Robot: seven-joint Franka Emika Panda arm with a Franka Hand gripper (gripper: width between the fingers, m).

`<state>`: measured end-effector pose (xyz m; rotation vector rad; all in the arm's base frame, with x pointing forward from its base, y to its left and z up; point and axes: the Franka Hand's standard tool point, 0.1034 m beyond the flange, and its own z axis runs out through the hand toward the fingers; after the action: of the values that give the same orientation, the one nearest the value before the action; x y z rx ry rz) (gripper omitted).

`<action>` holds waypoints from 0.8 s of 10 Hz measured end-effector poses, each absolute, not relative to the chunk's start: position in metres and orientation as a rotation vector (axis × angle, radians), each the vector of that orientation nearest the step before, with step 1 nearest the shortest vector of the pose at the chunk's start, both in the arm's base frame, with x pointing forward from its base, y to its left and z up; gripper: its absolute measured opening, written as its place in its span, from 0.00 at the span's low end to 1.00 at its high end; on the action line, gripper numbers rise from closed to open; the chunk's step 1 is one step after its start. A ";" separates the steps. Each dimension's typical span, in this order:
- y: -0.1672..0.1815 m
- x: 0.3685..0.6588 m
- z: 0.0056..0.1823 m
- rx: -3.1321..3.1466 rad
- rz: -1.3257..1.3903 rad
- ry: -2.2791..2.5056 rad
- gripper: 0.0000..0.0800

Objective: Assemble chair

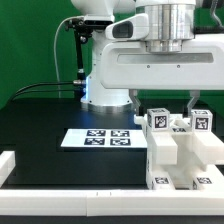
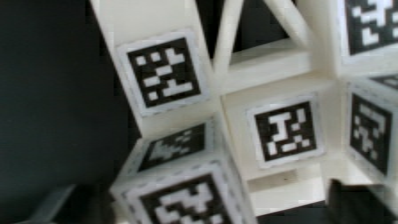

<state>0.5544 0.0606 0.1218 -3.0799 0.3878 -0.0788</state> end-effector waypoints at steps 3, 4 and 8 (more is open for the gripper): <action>0.059 0.555 0.122 -3.023 -0.073 0.685 0.35; 0.058 0.555 0.122 -2.988 -0.066 0.821 0.35; 0.054 0.555 0.120 -2.535 -0.034 1.732 0.35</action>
Offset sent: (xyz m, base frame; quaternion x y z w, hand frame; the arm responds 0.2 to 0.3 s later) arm 0.0088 -0.0108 0.0060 -0.0388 0.0089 0.1834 0.9822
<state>0.5548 0.0542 0.1199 -2.5346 1.7323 -0.0340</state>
